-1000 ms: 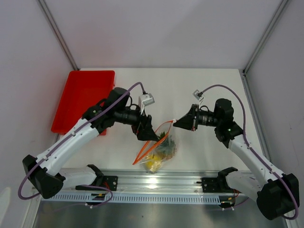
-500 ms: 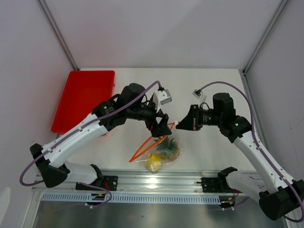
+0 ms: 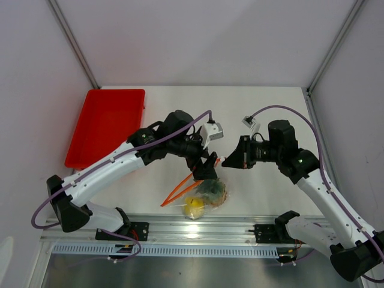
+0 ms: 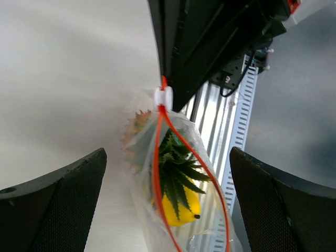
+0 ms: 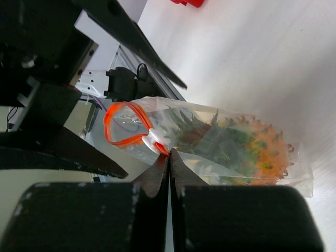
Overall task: Place the food in the zip-top bag and seal the zipper
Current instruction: Adjust the zipper food storage bag at the center of the board.
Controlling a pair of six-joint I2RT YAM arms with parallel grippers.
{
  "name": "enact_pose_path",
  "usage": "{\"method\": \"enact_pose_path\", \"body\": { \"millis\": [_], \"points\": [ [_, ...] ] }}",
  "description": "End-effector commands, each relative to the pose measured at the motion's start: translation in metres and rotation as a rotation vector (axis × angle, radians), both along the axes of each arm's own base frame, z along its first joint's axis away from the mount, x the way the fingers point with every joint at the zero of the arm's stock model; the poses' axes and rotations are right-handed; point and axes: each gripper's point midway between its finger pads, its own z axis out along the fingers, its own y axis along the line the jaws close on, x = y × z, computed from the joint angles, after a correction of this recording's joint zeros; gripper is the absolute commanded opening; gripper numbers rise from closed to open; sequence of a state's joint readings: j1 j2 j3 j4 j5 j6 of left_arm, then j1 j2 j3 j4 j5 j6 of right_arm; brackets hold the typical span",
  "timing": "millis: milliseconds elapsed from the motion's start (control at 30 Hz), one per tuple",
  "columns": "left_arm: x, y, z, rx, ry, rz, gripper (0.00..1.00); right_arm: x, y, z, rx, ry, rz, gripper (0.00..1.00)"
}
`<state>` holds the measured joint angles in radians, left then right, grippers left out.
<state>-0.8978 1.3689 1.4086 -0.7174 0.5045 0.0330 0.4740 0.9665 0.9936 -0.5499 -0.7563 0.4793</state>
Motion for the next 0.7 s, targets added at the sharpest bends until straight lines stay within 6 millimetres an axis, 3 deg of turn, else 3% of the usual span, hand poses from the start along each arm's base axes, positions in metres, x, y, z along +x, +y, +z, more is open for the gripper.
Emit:
{"method": "enact_pose_path", "body": {
  "millis": [0, 67, 167, 200, 233, 267, 367, 500, 667],
  "points": [
    [-0.022, -0.002, 0.003, -0.033, 0.029, -0.057, 1.00, 0.001, 0.002, 0.027, 0.042, -0.049, -0.010, 0.00],
    [-0.020, -0.001, -0.001, -0.017, 0.027, -0.036, 0.99, 0.000, 0.002, 0.030, 0.051, -0.047, -0.009, 0.00],
    [-0.018, 0.005, -0.009, 0.026, 0.062, 0.011, 0.86, -0.003, 0.002, 0.038, 0.066, -0.062, 0.002, 0.00],
    [-0.021, 0.007, -0.014, 0.043, 0.077, 0.010, 0.69, -0.004, 0.002, 0.039, 0.068, -0.070, 0.007, 0.00],
    [-0.023, 0.008, -0.016, 0.044, 0.088, 0.002, 0.58, -0.004, 0.002, 0.040, 0.069, -0.072, 0.009, 0.00],
    [-0.025, 0.008, -0.016, 0.042, 0.091, -0.002, 0.35, -0.005, 0.002, 0.039, 0.068, -0.080, 0.017, 0.00],
    [-0.028, 0.009, -0.013, 0.013, 0.092, -0.011, 0.00, -0.005, 0.003, 0.033, 0.066, -0.104, 0.040, 0.04],
    [-0.028, 0.011, -0.005, -0.027, 0.078, -0.011, 0.01, -0.007, 0.003, 0.025, 0.080, -0.138, 0.062, 0.23],
    [-0.034, 0.012, 0.009, -0.091, 0.069, -0.028, 0.01, -0.009, 0.006, 0.010, 0.106, -0.154, 0.087, 0.30]
  ]
}}
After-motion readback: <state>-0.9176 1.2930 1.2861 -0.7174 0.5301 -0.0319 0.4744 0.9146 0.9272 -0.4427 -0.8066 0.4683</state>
